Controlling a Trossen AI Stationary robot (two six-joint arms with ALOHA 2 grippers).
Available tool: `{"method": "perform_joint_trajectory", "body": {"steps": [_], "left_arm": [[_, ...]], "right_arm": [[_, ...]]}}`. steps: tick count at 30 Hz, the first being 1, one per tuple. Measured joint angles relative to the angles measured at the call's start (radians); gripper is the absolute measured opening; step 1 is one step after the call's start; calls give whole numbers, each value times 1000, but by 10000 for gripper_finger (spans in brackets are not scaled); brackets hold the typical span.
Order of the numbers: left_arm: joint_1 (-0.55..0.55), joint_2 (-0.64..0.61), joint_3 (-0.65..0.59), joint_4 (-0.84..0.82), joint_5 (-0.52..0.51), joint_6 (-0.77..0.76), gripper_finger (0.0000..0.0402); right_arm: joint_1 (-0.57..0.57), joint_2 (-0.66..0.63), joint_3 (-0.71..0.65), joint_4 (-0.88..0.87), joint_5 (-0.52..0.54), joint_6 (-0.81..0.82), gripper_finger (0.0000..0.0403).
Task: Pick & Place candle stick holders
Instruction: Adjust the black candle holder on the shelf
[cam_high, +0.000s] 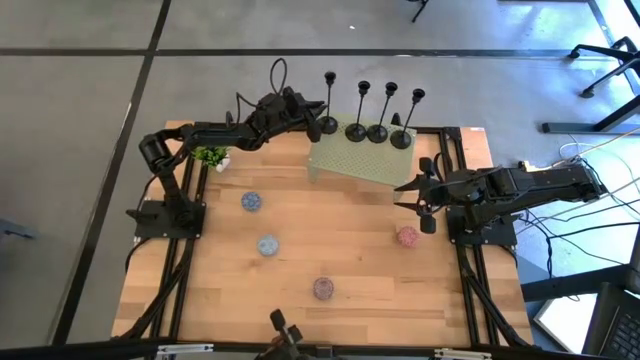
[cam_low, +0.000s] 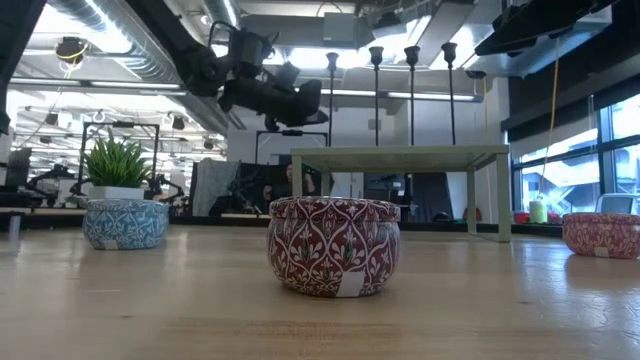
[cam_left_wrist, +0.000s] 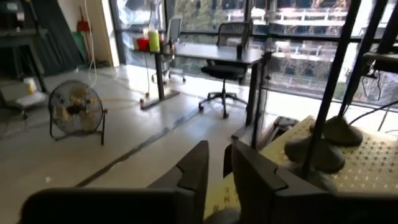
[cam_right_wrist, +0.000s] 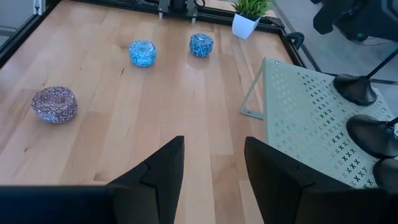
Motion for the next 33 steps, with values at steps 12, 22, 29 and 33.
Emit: {"method": "perform_joint_trajectory", "body": {"steps": [12,22,29,33], "left_arm": [[-10,44,55,-12,21,18,144],[-17,45,56,-31,-36,105,166],[-14,45,57,23,41,127,139],[-15,45,57,21,42,123,128]], "right_arm": [[0,0,0,0,0,-1,172],[0,0,0,0,0,1,172],[0,0,0,0,-1,3,172],[0,0,0,0,0,3,172]]}}
